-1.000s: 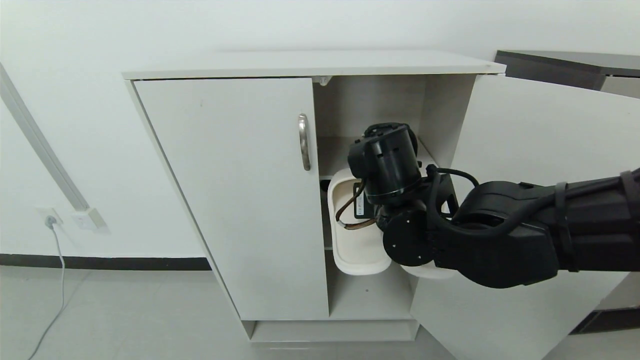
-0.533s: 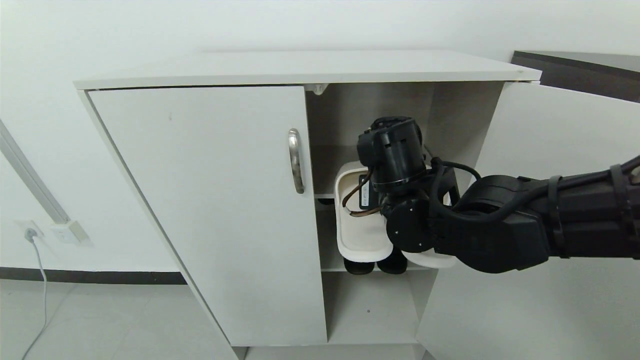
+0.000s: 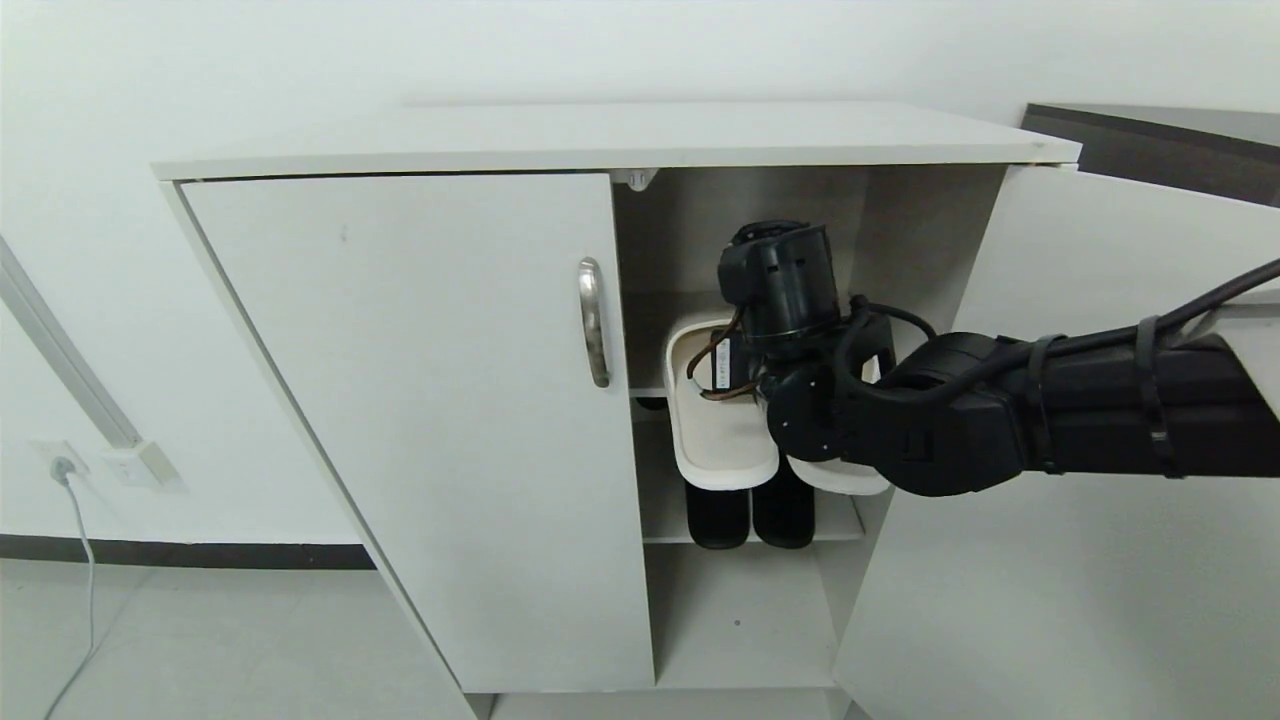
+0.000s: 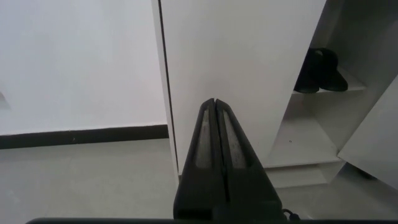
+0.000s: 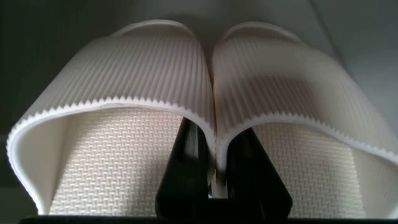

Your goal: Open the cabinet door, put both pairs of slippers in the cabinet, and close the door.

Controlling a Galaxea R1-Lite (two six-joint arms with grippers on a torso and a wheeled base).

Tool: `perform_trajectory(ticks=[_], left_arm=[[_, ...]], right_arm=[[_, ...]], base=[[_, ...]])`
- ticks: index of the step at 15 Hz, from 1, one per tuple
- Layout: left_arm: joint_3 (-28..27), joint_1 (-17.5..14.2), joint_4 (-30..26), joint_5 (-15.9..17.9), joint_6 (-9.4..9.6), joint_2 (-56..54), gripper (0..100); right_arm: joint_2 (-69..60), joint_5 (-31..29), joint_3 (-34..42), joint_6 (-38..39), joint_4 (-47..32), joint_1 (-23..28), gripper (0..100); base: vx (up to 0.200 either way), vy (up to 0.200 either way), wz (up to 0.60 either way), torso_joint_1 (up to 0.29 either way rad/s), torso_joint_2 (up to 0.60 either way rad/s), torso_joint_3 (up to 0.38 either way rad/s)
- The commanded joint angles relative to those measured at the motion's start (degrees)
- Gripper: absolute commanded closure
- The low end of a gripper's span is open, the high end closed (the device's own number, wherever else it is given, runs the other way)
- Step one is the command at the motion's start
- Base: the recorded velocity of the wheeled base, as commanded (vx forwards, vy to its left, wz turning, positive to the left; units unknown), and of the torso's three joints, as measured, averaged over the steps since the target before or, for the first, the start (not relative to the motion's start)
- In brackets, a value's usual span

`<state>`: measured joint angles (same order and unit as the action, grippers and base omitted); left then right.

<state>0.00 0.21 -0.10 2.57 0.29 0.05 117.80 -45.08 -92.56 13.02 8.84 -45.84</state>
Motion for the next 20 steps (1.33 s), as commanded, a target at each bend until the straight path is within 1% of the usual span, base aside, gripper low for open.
perform_trajectory(ticks=[1, 5, 8, 11, 13, 14, 17, 19, 20], left_arm=[[0.0, 0.0, 0.0, 0.0, -0.03, 0.0, 100], [0.0, 0.0, 0.0, 0.1, -0.20, 0.0, 100], [0.0, 0.0, 0.0, 0.1, -0.38, 0.0, 100], [0.0, 0.0, 0.1, 0.1, -0.38, 0.0, 100], [0.0, 0.0, 0.0, 0.1, -0.38, 0.0, 100], [0.0, 0.0, 0.0, 0.1, -0.38, 0.0, 100], [0.0, 0.0, 0.0, 0.1, -0.38, 0.0, 100], [0.0, 0.0, 0.0, 0.1, -0.38, 0.0, 100], [0.0, 0.0, 0.0, 0.1, -0.38, 0.0, 100]], right_arm=[[0.4, 0.0, -0.2, 0.0, 0.0, 0.2, 100], [0.4, 0.0, 0.2, 0.0, 0.0, 0.2, 100], [0.4, 1.0, 0.1, -0.8, 0.1, 1.2, 100], [0.5, 2.4, -0.1, -1.1, 0.1, 2.1, 100], [0.7, 3.3, -0.2, -2.6, 0.2, 2.8, 100], [1.4, 4.6, -0.6, -2.8, 0.3, 3.3, 100], [3.1, 5.3, -2.8, -2.6, 0.5, 4.6, 100], [4.8, 6.3, -6.4, -2.5, 0.2, 5.3, 100], [5.1, 6.3, -7.0, -2.5, 0.0, 5.3, 100]], base=[[0.000, 0.000, 0.00, 0.000, 0.00, 0.000], [0.000, 0.000, 0.00, 0.000, 0.00, 0.000], [0.200, 0.000, 0.00, 0.001, 0.00, 0.001], [0.000, 0.000, 0.00, 0.000, 0.00, 0.000], [0.000, 0.000, 0.00, 0.000, 0.00, 0.000], [0.000, 0.000, 0.00, 0.000, 0.00, 0.000], [0.000, 0.000, 0.00, 0.000, 0.00, 0.000], [0.000, 0.000, 0.00, 0.000, 0.00, 0.000], [0.000, 0.000, 0.00, 0.000, 0.00, 0.000]])
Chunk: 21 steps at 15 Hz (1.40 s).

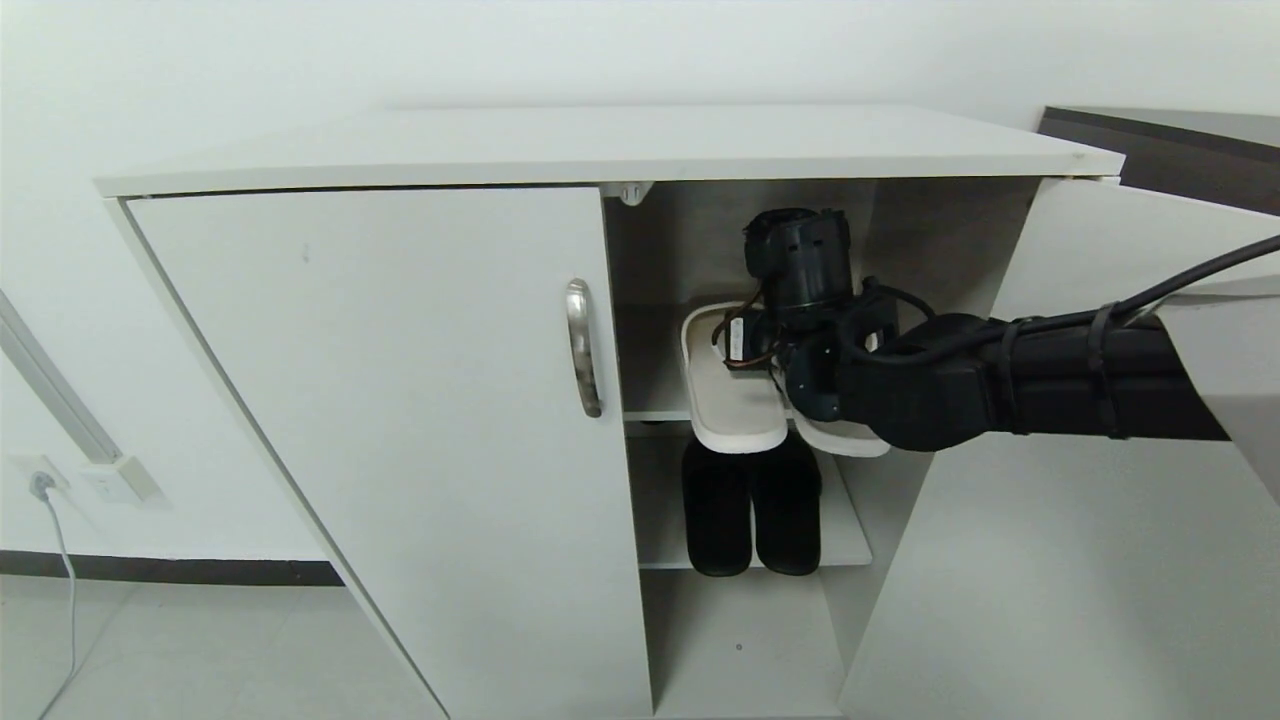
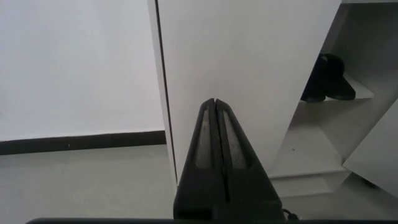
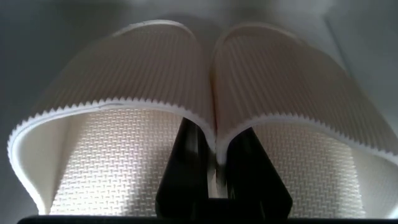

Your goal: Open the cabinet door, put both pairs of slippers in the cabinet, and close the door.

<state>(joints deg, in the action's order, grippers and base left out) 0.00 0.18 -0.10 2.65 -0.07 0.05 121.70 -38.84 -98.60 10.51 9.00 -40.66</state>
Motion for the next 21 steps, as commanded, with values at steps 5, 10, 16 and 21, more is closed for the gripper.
perform_trajectory(ticks=[5, 10, 16, 21], left_arm=[[0.0, 0.0, 0.0, 0.0, -0.01, 0.0, 100], [0.0, 0.0, 0.0, -0.1, 0.07, 0.0, 100], [0.0, 0.0, 0.0, 0.0, -0.01, 0.0, 100], [0.0, 0.0, 0.0, 0.0, -0.01, 0.0, 100]], right_arm=[[3.5, 0.1, -5.7, -0.1, -1.8, 0.8, 100], [4.4, 0.1, -6.5, 0.0, -2.0, 0.9, 100], [4.2, 0.0, -5.5, 0.0, -2.0, 1.0, 0], [-6.4, -1.9, 6.1, 0.3, -1.4, -3.1, 0]], base=[[0.000, 0.000, 0.00, 0.000, 0.00, 0.000], [0.000, 0.000, 0.00, 0.000, 0.00, 0.000], [0.000, 0.000, 0.00, 0.000, 0.00, 0.000], [0.000, 0.000, 0.00, 0.000, 0.00, 0.000]])
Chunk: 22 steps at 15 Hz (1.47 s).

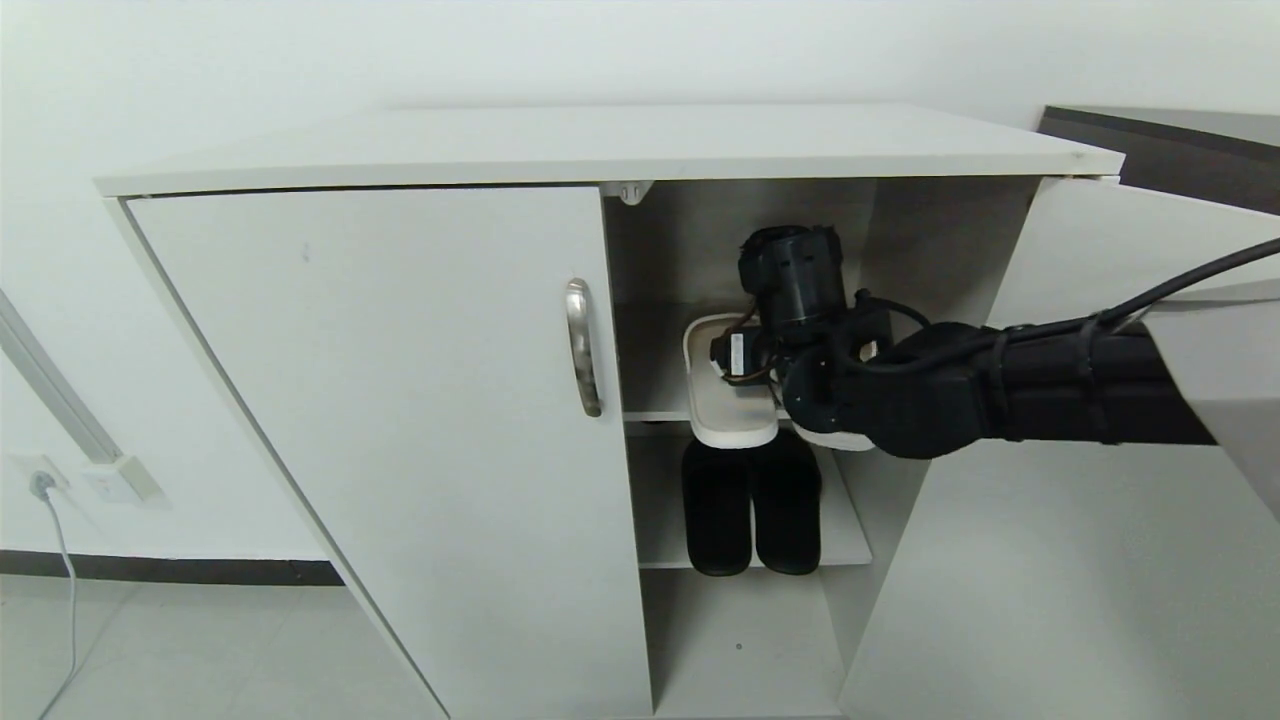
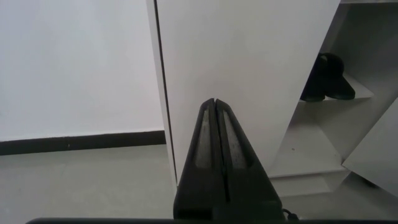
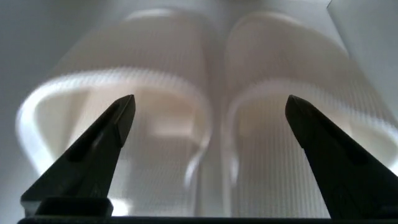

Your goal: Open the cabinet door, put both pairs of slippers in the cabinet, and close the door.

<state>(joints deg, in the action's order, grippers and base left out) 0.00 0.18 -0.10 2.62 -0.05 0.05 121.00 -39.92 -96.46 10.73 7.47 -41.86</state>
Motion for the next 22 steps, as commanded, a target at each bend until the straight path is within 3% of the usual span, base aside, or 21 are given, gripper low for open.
perform_trajectory(ticks=[1, 7, 9, 12, 13, 17, 22], left_arm=[[0.0, 0.0, 0.0, 0.0, -0.04, 0.0, 100], [0.0, 0.0, 0.0, 0.0, -0.04, 0.0, 100], [0.0, 0.0, 0.0, 0.1, -0.04, 0.0, 100], [0.0, 0.0, 0.0, 0.2, -0.04, 0.0, 100], [0.0, 0.0, 0.0, 0.2, -0.04, 0.0, 100], [0.0, 0.0, 0.0, 0.3, -0.04, 0.0, 100], [0.0, 0.0, 0.0, 0.2, -0.13, 0.0, 100]], right_arm=[[-8.8, -2.4, 6.8, 0.1, 0.3, -3.5, 0], [-24.1, -1.6, 28.3, 4.2, 3.1, -11.4, 0], [-28.6, 4.1, 40.4, 4.2, 11.9, -14.0, 0], [-28.6, 6.6, 49.1, 2.4, 23.8, -14.3, 0], [-28.1, 6.7, 50.3, 2.2, 26.4, -14.3, 100], [-24.9, 6.0, 52.7, 2.1, 32.3, -14.3, 100], [-24.1, 6.1, 54.5, 1.3, 33.8, -14.1, 100]], base=[[0.000, 0.000, 0.00, 0.000, 0.00, 0.000], [0.000, 0.000, 0.00, 0.000, 0.00, 0.000], [0.000, 0.000, 0.00, 0.000, 0.00, 0.000], [0.000, 0.000, 0.00, 0.000, 0.00, 0.000], [0.000, 0.000, 0.00, 0.000, 0.00, 0.000], [0.000, 0.000, 0.00, 0.000, 0.00, 0.000], [0.000, 0.000, 0.00, 0.000, 0.00, 0.000]])
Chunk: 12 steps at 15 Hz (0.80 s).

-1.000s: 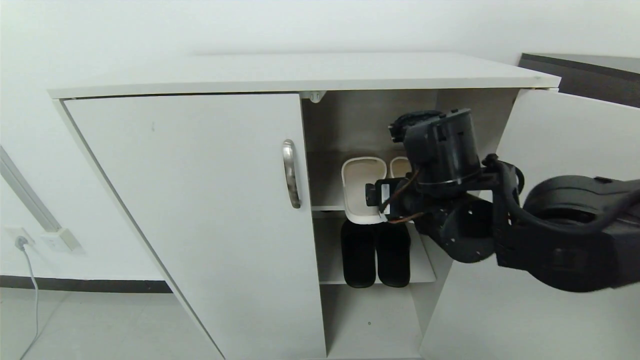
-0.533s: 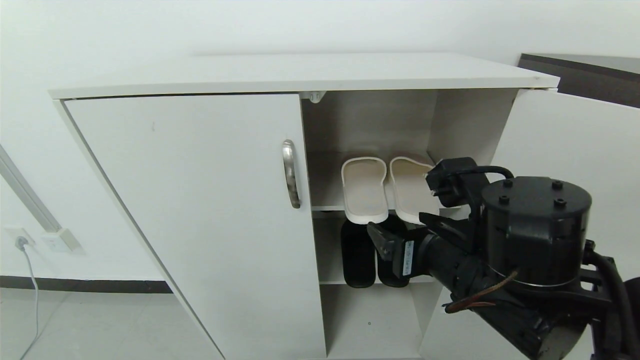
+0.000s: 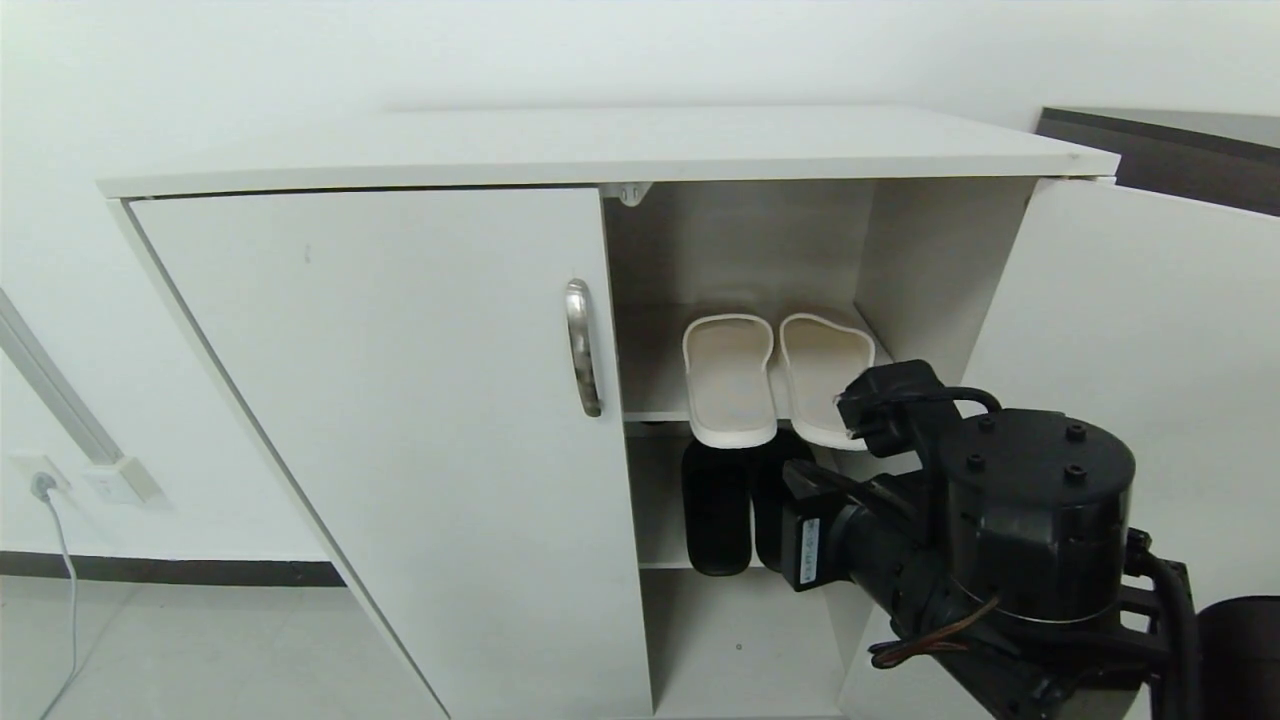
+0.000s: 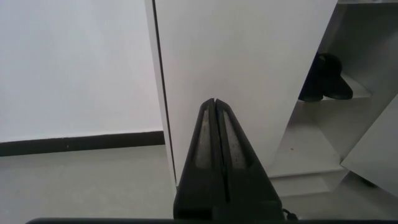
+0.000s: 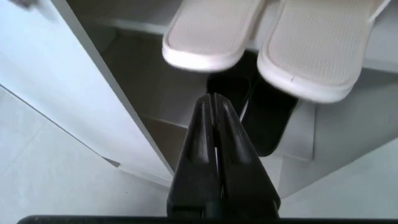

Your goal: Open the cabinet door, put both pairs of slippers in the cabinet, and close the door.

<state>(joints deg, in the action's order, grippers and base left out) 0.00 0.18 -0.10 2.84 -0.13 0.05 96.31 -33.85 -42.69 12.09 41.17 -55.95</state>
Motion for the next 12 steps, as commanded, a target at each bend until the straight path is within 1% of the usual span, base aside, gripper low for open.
perform_trajectory(ticks=[1, 2, 3, 12], left_arm=[[0.0, 0.0, 0.0, 0.0, -0.04, 0.0, 100], [0.0, 0.0, 0.0, 0.0, -0.04, 0.0, 100], [0.0, 0.0, 0.0, 0.1, 0.05, 0.0, 100], [0.0, 0.0, 0.0, 0.1, -0.04, 0.0, 100]], right_arm=[[0.7, 0.1, 1.3, -1.0, 0.9, 0.0, 100], [0.7, 0.1, 1.3, -1.0, 0.9, 0.0, 100], [1.0, 0.5, 2.6, -2.7, 4.0, 0.1, 100], [1.8, 0.4, 3.1, -3.1, 4.4, 0.7, 100]], base=[[0.000, 0.000, 0.00, 0.000, 0.00, 0.000], [0.000, 0.000, 0.00, 0.000, 0.00, 0.000], [-0.200, 0.000, 0.00, -0.002, 0.00, 0.002], [-0.200, 0.000, 0.00, 0.003, 0.00, 0.003]])
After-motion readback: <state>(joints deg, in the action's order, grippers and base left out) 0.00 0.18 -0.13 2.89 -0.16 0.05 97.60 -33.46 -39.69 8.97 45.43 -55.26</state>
